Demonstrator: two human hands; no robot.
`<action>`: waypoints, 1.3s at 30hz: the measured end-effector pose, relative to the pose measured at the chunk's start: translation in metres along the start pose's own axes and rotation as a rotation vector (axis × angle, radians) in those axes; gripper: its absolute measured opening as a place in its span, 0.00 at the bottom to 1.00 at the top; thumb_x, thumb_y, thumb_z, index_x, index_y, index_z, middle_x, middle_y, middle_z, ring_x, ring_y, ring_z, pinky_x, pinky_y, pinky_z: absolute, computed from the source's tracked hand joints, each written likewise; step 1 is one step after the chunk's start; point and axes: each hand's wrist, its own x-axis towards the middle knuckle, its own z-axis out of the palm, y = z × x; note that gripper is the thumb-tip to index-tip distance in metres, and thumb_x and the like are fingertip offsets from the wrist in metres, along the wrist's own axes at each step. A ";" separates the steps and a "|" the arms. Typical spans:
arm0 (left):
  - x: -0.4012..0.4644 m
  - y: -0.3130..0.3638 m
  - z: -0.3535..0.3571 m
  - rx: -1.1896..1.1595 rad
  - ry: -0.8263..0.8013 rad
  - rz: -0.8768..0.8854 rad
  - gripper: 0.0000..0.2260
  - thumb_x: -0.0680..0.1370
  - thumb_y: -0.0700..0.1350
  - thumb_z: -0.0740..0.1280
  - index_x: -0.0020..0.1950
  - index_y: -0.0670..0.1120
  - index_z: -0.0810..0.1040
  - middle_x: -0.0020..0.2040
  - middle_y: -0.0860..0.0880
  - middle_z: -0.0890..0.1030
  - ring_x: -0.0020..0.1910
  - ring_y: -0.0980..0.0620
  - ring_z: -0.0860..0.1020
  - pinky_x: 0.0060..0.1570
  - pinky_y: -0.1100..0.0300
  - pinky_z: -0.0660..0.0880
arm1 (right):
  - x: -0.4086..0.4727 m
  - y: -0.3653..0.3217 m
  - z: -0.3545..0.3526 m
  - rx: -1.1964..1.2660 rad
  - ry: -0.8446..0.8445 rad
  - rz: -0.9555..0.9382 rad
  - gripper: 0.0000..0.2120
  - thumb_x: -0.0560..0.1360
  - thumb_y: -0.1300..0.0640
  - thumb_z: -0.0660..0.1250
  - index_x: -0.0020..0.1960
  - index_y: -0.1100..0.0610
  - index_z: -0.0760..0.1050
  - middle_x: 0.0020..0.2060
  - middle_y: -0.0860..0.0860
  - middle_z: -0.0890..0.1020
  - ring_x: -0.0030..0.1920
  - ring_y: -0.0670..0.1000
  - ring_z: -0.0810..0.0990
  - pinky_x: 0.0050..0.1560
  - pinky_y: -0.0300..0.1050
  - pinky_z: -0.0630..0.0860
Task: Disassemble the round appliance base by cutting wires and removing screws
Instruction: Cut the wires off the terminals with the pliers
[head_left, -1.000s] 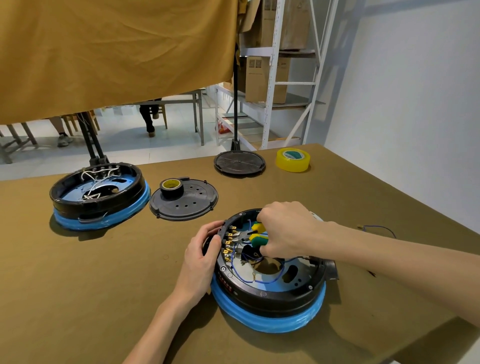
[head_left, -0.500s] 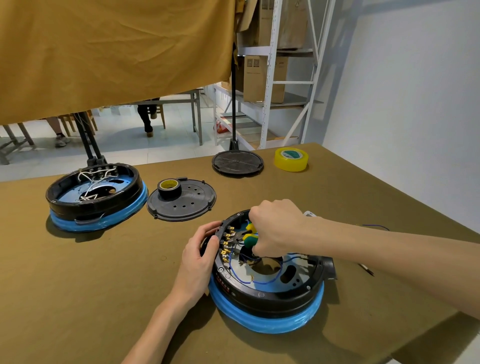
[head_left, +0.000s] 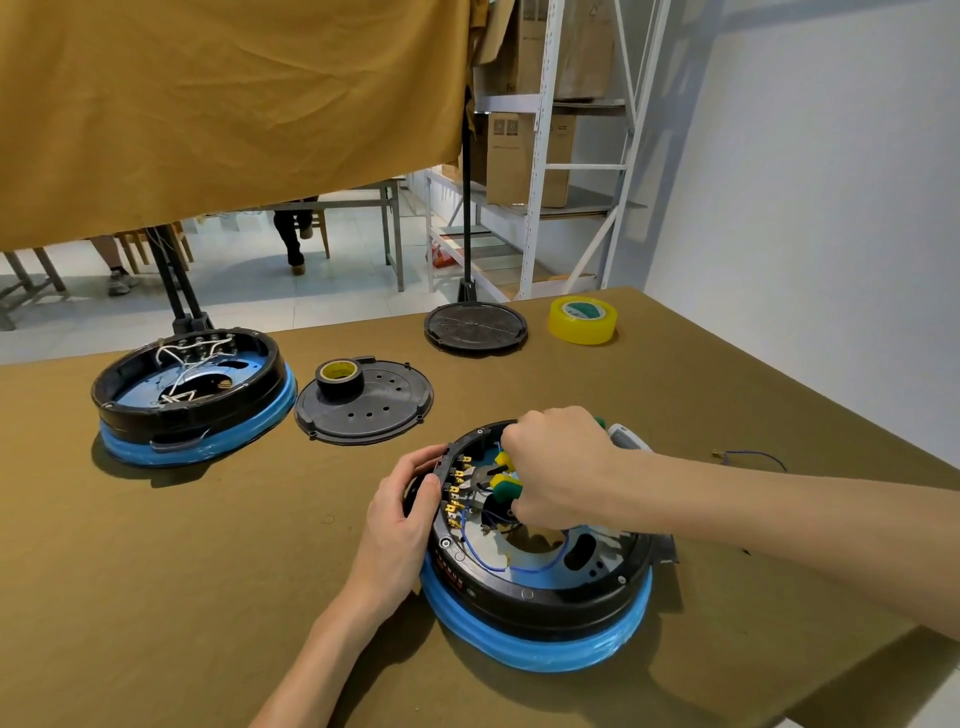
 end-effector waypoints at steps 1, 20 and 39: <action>0.000 0.000 0.000 -0.001 0.001 0.001 0.20 0.80 0.59 0.58 0.70 0.58 0.74 0.67 0.58 0.78 0.69 0.59 0.73 0.72 0.46 0.71 | -0.001 -0.001 0.000 -0.015 0.014 -0.006 0.20 0.72 0.48 0.72 0.36 0.53 0.61 0.32 0.50 0.70 0.29 0.50 0.69 0.28 0.42 0.60; 0.001 -0.001 0.000 -0.011 -0.005 0.002 0.13 0.86 0.51 0.60 0.70 0.59 0.74 0.66 0.60 0.79 0.68 0.62 0.74 0.71 0.47 0.72 | -0.009 0.003 0.001 0.085 0.015 0.038 0.15 0.72 0.49 0.72 0.41 0.55 0.67 0.34 0.50 0.72 0.31 0.51 0.71 0.30 0.43 0.65; 0.000 0.004 0.002 -0.066 0.006 0.001 0.15 0.86 0.45 0.60 0.72 0.52 0.75 0.65 0.54 0.81 0.66 0.56 0.77 0.68 0.43 0.74 | -0.041 0.018 0.003 0.092 0.019 0.009 0.19 0.70 0.47 0.73 0.35 0.52 0.63 0.31 0.49 0.72 0.29 0.50 0.70 0.29 0.43 0.62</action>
